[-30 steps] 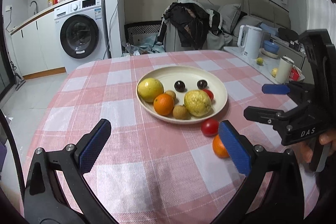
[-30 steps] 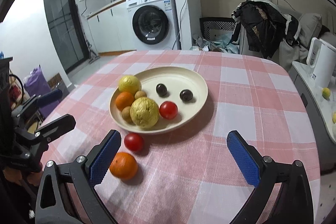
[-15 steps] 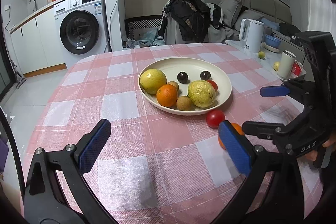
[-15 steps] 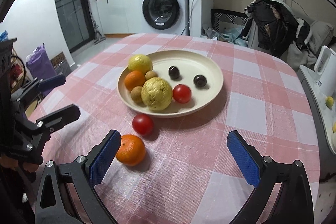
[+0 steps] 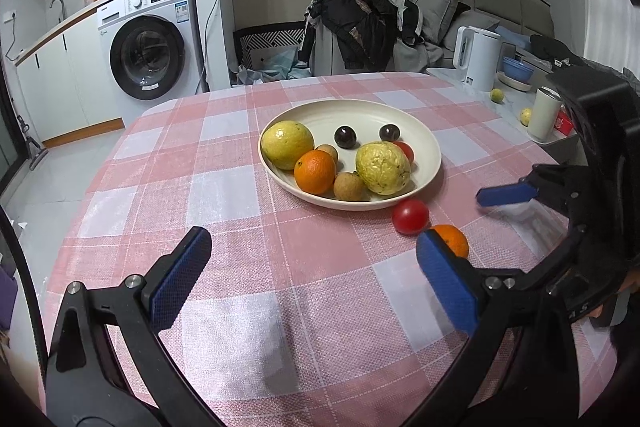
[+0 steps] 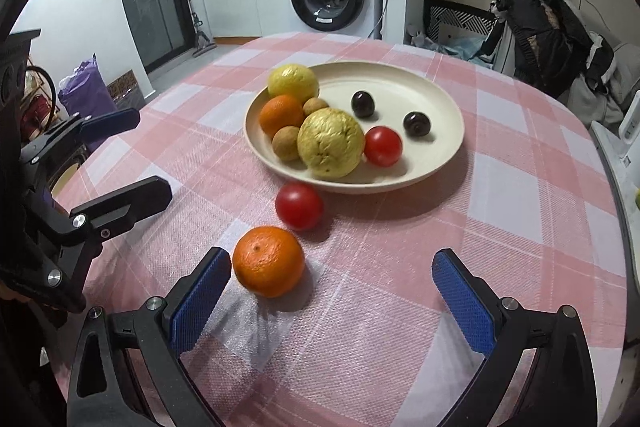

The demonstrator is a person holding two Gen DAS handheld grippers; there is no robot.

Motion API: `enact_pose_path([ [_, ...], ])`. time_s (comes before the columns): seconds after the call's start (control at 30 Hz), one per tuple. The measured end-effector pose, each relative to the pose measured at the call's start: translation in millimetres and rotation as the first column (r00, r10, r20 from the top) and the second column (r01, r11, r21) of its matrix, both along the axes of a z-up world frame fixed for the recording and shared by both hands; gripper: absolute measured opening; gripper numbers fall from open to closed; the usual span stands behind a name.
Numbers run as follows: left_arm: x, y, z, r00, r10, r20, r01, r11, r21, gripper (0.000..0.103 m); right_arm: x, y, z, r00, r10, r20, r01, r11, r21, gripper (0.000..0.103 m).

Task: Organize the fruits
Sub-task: 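Pull both open tools back from the plate, then close the right tool on the last mandarin while the left tool grasps the last red tomato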

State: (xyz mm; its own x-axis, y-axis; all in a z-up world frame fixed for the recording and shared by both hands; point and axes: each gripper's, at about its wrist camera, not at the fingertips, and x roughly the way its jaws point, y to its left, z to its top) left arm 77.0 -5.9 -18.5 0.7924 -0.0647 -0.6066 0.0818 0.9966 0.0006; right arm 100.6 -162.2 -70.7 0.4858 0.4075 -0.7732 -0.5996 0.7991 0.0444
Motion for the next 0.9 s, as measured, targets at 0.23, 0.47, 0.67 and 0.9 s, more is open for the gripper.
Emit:
enact_pose_path([
  [0.23,2,0,-2,1.000,-0.004,-0.008,0.004,1.000,-0.001,0.102,-4,8,-7,0.997,0.064,-0.052,-0.062,0.998,0.028,0.083],
  [0.47,3,-1,-4,1.000,-0.012,-0.016,0.012,1.000,0.000,0.102,-9,17,-12,0.993,0.096,-0.064,-0.095,0.995,0.023,0.068],
  [0.67,5,-2,-7,1.000,-0.017,-0.026,0.017,1.000,-0.002,0.102,-12,19,-13,0.992,0.115,-0.059,-0.113,0.993,0.030,0.049],
  [0.9,6,-3,-10,0.999,-0.026,-0.042,0.025,1.000,-0.013,0.102,-16,24,-12,0.990,0.140,-0.035,-0.139,0.990,0.007,0.041],
])
